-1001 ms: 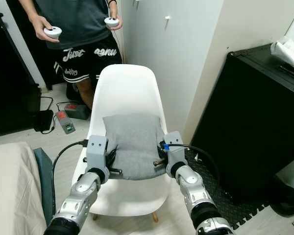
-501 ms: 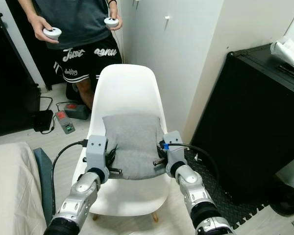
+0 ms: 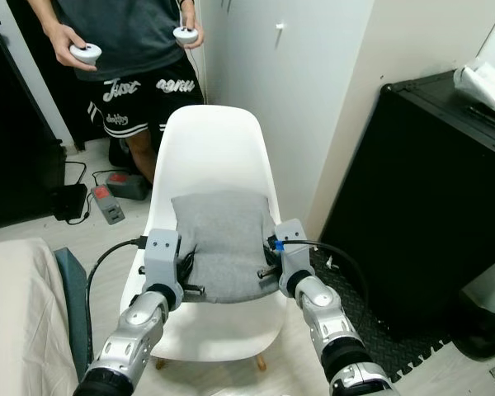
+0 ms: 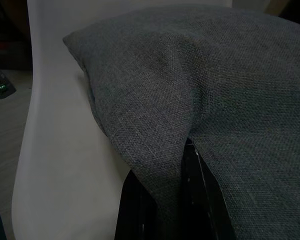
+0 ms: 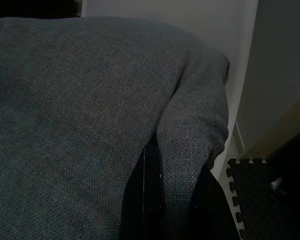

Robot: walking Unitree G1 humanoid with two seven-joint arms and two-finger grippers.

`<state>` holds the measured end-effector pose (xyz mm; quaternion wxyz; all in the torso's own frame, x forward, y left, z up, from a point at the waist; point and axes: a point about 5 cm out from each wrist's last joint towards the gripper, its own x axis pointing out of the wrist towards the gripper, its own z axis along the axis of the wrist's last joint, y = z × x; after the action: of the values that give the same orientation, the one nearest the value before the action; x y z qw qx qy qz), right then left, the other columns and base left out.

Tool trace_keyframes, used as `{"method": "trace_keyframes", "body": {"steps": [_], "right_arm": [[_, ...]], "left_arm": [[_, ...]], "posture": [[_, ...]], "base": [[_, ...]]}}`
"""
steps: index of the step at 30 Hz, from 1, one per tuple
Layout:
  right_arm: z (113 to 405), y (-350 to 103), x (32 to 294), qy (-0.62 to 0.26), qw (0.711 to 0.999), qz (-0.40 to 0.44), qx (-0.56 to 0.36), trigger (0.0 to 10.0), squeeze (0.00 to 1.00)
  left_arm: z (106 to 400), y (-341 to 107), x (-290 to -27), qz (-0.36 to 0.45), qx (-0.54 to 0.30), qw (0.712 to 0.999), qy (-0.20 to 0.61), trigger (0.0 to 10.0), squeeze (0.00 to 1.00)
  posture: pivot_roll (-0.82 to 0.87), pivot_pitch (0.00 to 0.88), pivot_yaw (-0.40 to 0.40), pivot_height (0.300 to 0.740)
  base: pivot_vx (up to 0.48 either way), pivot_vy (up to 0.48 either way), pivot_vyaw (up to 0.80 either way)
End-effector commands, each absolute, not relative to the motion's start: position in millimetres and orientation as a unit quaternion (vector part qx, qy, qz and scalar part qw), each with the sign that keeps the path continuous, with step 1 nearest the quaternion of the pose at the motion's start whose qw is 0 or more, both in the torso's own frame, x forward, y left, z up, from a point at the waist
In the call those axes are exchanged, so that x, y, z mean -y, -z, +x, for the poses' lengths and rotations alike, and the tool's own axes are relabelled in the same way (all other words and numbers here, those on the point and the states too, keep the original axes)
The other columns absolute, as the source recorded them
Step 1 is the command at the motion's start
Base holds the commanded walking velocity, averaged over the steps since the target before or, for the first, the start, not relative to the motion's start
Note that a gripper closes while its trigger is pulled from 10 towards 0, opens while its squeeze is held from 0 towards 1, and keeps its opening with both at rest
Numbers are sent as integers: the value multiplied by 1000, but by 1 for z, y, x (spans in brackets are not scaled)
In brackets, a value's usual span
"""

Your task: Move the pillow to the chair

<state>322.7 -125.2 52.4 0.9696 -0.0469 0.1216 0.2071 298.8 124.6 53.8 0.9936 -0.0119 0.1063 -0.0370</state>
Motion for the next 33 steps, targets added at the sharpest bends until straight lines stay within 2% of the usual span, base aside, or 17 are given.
{"method": "trace_keyframes", "body": {"steps": [1,7,15,33], "right_arm": [[323,-52,134,-197,970,-62,-125,10000,0],[323,-51,132,-204,969,-53,-127,10000,0],[322,-51,132,-202,970,-56,-126,10000,0],[324,-52,132,-203,970,-59,-122,10000,0]], "left_arm": [[301,-60,-144,-3,-85,996,-6,10000,0],[301,-60,-144,-2,-86,996,-7,10000,0],[302,-60,-145,-1,-87,996,-7,10000,0],[301,-59,-145,-2,-88,996,-7,10000,0]], "posture": [[-9,92,-48,680],[-8,92,-47,675],[-8,91,-45,640],[-7,91,-48,640]], "base": [[0,0,0],[0,0,0],[0,0,0],[0,0,0]]}}
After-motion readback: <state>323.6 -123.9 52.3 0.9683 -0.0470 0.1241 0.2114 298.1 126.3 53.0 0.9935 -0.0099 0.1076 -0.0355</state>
